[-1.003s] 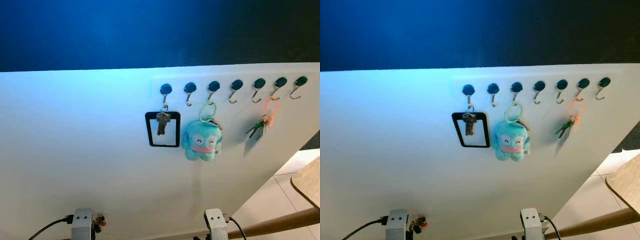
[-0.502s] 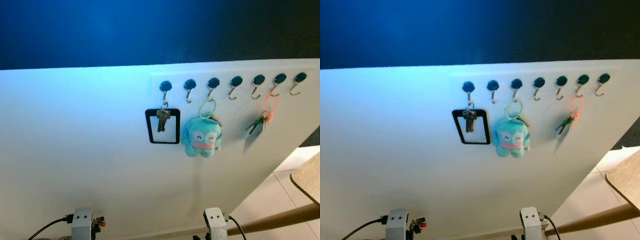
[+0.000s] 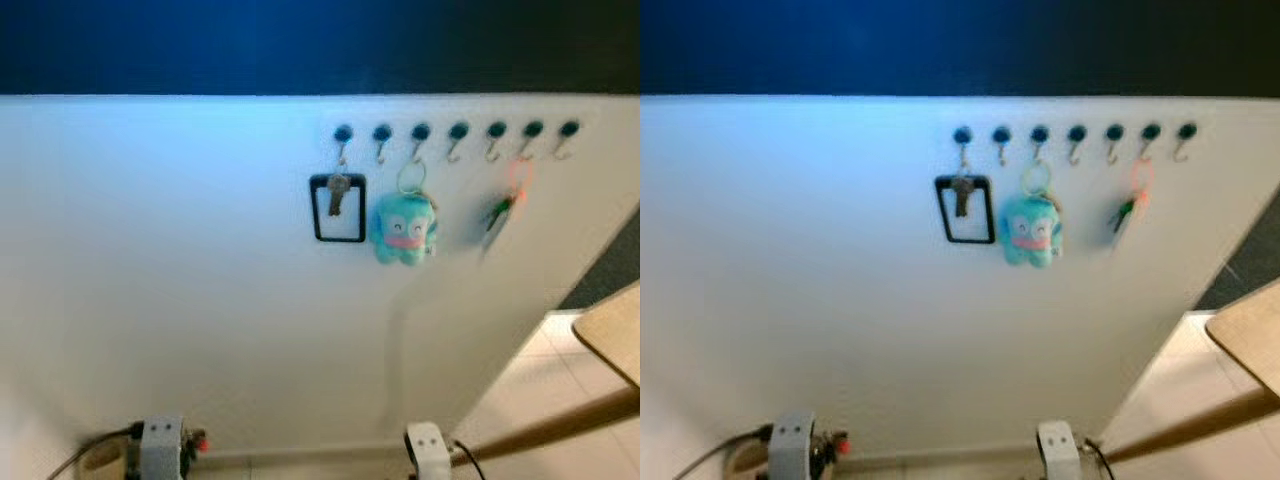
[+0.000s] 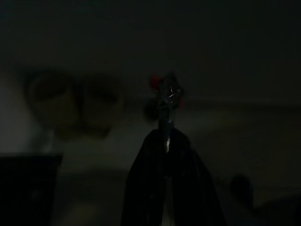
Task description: Hang keys on a hook
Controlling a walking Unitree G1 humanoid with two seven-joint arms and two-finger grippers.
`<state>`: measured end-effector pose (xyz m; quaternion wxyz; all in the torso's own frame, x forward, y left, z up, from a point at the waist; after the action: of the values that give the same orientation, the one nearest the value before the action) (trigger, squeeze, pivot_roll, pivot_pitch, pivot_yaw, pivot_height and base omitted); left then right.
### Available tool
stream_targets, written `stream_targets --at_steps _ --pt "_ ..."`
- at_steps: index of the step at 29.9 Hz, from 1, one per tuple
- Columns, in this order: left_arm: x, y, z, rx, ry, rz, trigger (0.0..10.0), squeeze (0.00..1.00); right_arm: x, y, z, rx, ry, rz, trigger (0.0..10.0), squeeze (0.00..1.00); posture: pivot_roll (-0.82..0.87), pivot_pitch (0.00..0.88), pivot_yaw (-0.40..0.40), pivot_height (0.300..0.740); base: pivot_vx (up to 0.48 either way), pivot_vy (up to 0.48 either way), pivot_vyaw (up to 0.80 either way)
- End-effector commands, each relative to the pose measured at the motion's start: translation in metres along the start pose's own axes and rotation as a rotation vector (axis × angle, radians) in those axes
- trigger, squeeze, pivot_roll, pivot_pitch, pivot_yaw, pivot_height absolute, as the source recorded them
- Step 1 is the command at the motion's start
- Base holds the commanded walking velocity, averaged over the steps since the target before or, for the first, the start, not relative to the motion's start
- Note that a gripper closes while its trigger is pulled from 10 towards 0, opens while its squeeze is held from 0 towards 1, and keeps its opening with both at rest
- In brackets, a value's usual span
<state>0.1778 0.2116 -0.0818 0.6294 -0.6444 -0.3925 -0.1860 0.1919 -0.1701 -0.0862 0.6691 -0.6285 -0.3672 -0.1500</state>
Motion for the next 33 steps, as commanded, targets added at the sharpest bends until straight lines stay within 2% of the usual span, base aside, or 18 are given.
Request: stream_targets --at_steps 1,3,17,23,27,33 --pt "0.010 0.003 -0.002 -0.004 -0.003 -0.035 10.0 0.00 -0.008 -0.002 0.006 0.010 0.011 0.022 10.0 0.00 0.06 0.058 -0.012 0.740 -0.394 0.000 0.00" --pt "0.010 0.003 -0.002 -0.003 -0.002 -0.036 10.0 0.00 -0.008 -0.002 0.006 0.010 0.010 0.022 10.0 0.00 0.06 0.058 -0.012 0.740 -0.379 0.000 0.00" --pt "0.017 0.006 0.002 0.035 0.047 -0.031 10.0 0.00 -0.007 -0.001 0.008 0.012 0.017 0.020 10.0 0.00 0.07 0.073 0.000 0.740 0.000 0.000 0.00" --pt "0.019 0.007 0.002 0.048 0.046 -0.037 10.0 0.00 -0.008 -0.002 0.007 0.011 0.016 0.022 10.0 0.00 0.07 0.076 0.000 0.740 0.000 -0.449 0.00" --pt "0.020 0.007 0.000 0.062 -0.009 -0.047 10.0 0.00 -0.007 -0.001 0.006 0.008 0.016 0.021 10.0 0.00 0.08 0.080 -0.001 0.740 0.000 -0.120 0.00" --pt "0.021 0.008 0.001 0.088 -0.011 -0.049 10.0 0.00 -0.004 0.000 0.005 0.007 0.016 0.012 10.0 0.00 0.07 0.085 -0.003 0.740 0.000 0.000 0.00"
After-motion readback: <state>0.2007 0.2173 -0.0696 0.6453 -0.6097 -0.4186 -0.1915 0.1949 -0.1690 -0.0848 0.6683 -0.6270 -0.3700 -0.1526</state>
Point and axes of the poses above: a point about 5 cm out from each wrist's last joint towards the gripper, its own y axis pointing out of the wrist towards the gripper, its own x axis along the axis of the wrist's last joint, z = x × y, the point moved 1 cm from there along y, pointing out of the wrist towards the gripper, and after that the axes turned 12 degrees about -y, right-handed, at the moved point
